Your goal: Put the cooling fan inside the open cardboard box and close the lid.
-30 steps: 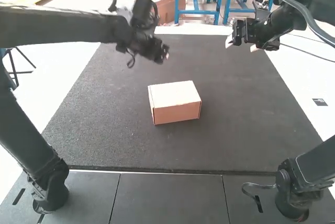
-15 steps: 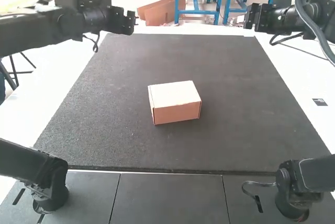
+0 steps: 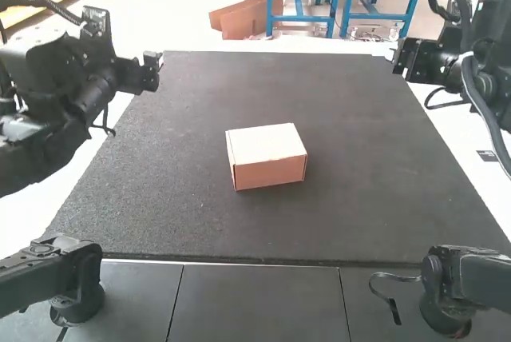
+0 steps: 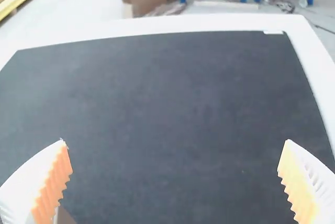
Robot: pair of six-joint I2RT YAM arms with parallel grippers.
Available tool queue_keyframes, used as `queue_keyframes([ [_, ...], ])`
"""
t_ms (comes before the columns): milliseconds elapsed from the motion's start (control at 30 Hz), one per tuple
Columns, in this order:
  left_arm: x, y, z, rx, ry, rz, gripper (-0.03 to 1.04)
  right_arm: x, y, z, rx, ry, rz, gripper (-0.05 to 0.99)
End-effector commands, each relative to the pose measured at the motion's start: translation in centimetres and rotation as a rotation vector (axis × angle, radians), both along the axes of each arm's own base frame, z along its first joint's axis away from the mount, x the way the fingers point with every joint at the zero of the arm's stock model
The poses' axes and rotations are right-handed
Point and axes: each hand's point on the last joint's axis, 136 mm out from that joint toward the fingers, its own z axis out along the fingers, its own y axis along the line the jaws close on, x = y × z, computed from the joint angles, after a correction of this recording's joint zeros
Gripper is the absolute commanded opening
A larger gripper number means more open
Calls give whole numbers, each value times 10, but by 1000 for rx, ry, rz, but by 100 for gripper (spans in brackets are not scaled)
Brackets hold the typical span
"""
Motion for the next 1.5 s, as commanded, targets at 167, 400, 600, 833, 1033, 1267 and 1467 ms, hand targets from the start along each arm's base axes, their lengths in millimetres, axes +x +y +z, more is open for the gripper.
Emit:
queue_keyframes([
  [167,-28,16,-24,-10,-54,55,97,-13,-12,-27,-18,-79,-50,91],
  [400,-43,11,-44,-12,-102,8,97,-19,-19,-51,-23,-123,-74,91],
  [600,-55,5,-63,-7,-128,-41,97,-26,-24,-70,-60,-150,-77,90],
  [833,-65,-3,-92,6,-103,-93,97,-38,-30,-100,-94,-123,-78,90],
  [1033,-62,-1,-109,1,-34,-84,97,-46,-28,-123,-110,-91,-64,90],
  [1267,-59,11,-132,-49,63,-40,97,-54,-27,-118,-108,-132,-62,90],
  [1467,-58,42,-138,-61,86,89,97,-69,-26,-112,-109,-198,-64,90],
])
